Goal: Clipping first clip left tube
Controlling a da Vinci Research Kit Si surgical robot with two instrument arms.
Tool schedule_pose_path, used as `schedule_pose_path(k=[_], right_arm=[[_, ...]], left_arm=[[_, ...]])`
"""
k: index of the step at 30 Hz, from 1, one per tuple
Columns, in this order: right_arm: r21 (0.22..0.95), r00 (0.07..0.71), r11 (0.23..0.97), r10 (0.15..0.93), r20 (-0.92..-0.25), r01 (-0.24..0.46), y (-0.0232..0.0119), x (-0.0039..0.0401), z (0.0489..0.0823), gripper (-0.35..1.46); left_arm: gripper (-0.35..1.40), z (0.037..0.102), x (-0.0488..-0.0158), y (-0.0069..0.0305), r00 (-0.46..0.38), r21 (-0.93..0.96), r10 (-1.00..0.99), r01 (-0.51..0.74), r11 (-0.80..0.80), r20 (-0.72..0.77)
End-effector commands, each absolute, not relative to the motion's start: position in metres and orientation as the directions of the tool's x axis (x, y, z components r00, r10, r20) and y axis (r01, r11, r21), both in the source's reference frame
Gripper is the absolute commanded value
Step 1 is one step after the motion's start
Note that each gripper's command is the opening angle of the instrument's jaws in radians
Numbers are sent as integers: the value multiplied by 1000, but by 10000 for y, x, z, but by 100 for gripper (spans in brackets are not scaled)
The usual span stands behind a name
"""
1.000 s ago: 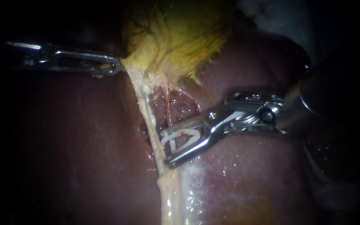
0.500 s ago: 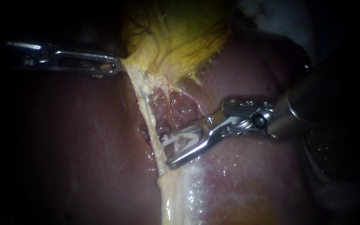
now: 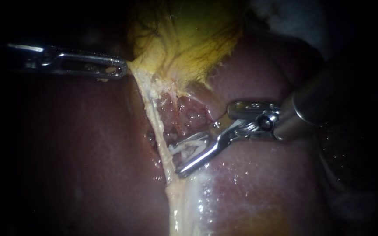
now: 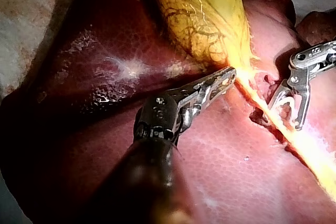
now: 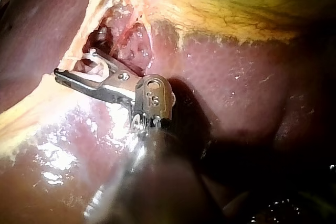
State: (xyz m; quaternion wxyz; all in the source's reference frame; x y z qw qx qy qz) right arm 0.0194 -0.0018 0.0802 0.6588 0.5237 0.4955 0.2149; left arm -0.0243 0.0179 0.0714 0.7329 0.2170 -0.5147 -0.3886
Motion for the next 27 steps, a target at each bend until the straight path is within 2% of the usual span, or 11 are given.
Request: schedule_pose_path(k=[1, 7, 14, 21, 27], right_arm=[[903, 411, 359, 805, -428, 238, -18, 196, 802, 60], [900, 379, 349, 820, -428, 263, -21, 208, 798, 60], [889, 328, 323, 843, -426, 325, -28, 220, 787, 60], [875, 350, 292, 831, -432, 386, -39, 225, 772, 57], [853, 339, 278, 829, -445, 441, -40, 228, 755, 53]], left_arm=[[-35, 714, -243, 179, 168, 718, -793, 347, 604, 586], [-35, 714, -243, 179, 168, 718, -793, 347, 604, 586], [-35, 714, -243, 179, 168, 718, -793, 347, 604, 586], [-35, 714, -243, 179, 168, 718, -793, 347, 604, 586], [-35, 714, -243, 179, 168, 718, -793, 347, 604, 586]])
